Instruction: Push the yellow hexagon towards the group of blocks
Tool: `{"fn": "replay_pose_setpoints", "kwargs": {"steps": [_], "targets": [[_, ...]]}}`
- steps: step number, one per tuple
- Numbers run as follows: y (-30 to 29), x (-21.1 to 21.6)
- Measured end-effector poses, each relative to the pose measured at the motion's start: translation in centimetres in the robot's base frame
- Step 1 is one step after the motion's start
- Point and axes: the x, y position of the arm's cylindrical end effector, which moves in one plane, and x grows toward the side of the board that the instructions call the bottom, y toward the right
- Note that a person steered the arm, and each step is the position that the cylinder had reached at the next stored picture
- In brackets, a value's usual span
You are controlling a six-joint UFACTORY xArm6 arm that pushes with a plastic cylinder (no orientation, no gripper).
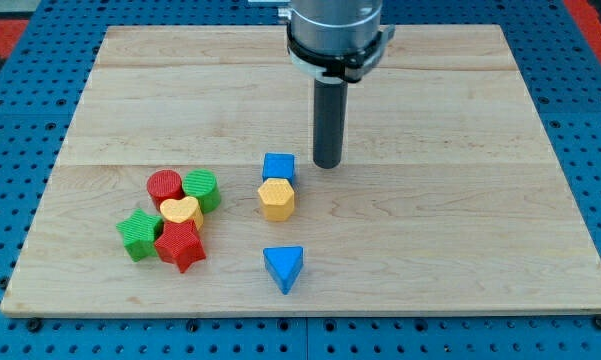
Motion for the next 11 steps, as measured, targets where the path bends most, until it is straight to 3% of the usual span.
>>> {"fn": "replay_pose_setpoints", "kwargs": {"steps": [3,4,5,6,7,8,10,11], "targets": [[-15.4,3.9],[-10.4,2.0],[0.1,2.0],[6.2,3.3],[5.7,8.1],[-0.2,9.1],[2.0,6.3],[-4.7,6.8]]}}
